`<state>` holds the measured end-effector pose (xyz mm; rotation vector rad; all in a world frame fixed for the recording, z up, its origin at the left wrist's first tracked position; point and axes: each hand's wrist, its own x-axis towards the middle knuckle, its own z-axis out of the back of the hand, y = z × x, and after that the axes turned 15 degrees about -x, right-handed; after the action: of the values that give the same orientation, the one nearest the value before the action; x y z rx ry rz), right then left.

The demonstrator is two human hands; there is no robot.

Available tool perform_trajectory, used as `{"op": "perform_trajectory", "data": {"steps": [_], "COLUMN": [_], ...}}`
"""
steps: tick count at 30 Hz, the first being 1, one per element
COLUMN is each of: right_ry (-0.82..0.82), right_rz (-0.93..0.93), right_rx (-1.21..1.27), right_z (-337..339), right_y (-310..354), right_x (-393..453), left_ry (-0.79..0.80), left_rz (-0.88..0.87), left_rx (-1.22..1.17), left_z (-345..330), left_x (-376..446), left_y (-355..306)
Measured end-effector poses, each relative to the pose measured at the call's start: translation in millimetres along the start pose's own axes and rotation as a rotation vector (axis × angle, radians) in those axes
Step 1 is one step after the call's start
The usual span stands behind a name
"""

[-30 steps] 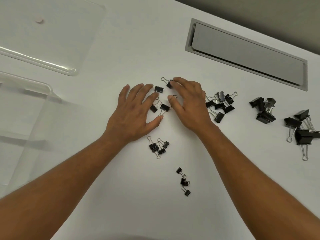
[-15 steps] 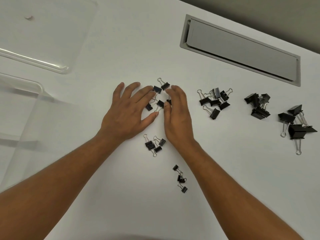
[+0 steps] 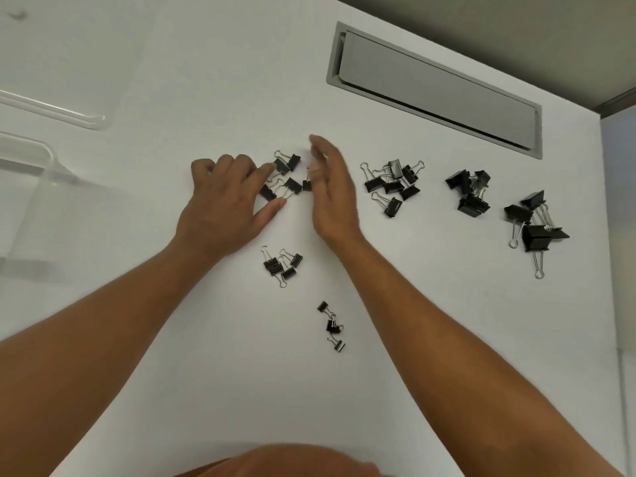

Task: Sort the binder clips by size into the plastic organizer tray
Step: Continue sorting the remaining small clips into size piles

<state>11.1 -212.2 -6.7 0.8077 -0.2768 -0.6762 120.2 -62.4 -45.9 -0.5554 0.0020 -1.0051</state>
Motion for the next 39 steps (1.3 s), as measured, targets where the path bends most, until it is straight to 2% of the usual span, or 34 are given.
{"op": "perform_trajectory", "data": {"steps": [2, 4, 7, 9, 12, 14, 16, 18, 24, 30, 35, 39], "right_ry": [-0.053, -0.075, -0.047, 0.071, 0.297, 0.343, 0.318, 0.261, 0.107, -0.058, -0.044, -0.074], "right_rz": [-0.062, -0.056, 0.096, 0.174, 0.319, 0.337, 0.314, 0.292, 0.275, 0.224, 0.127, 0.225], "right_rx": [0.014, -0.092, -0.327, -0.450, -0.620, -0.646, -0.607, -0.553, -0.493, -0.539, -0.538, -0.600], "right_z": [18.7, 37.8, 60.2, 63.2, 55.3, 48.0, 41.5, 36.3, 37.4, 41.3, 44.3, 45.5], "right_y": [-0.7, -3.1, -14.4, -27.3, -50.4, -59.6, -64.0, -65.7, -76.2, -89.5, -77.5, -81.9], "right_x": [-12.1, -44.7, -121.9, -173.8, -222.3, -232.5, -232.2, -228.2, -189.7, -143.0, -159.4, -171.9], "left_ry": [-0.020, -0.048, -0.117, -0.144, -0.026, 0.137, 0.260, 0.292, 0.222, 0.151, 0.098, 0.125], "left_rz": [-0.006, 0.006, 0.016, -0.025, -0.092, -0.126, -0.169, -0.180, -0.254, -0.289, -0.269, -0.201], "left_rx": [-0.031, -0.091, -0.243, -0.338, -0.329, -0.232, -0.156, -0.159, -0.236, -0.297, -0.339, -0.190], "left_z": [2.2, 6.1, 12.9, 16.9, 15.5, 9.0, -0.2, -4.1, -11.2, -17.1, -15.9, -12.6], "left_x": [-0.5, 0.4, -4.8, -23.8, -78.4, -110.8, -127.5, -128.2, -126.0, -127.8, -116.7, -115.4], "left_y": [-1.2, -0.7, -4.9, -15.1, -42.9, -61.9, -72.4, -73.2, -67.1, -64.3, -71.0, -67.8]}}
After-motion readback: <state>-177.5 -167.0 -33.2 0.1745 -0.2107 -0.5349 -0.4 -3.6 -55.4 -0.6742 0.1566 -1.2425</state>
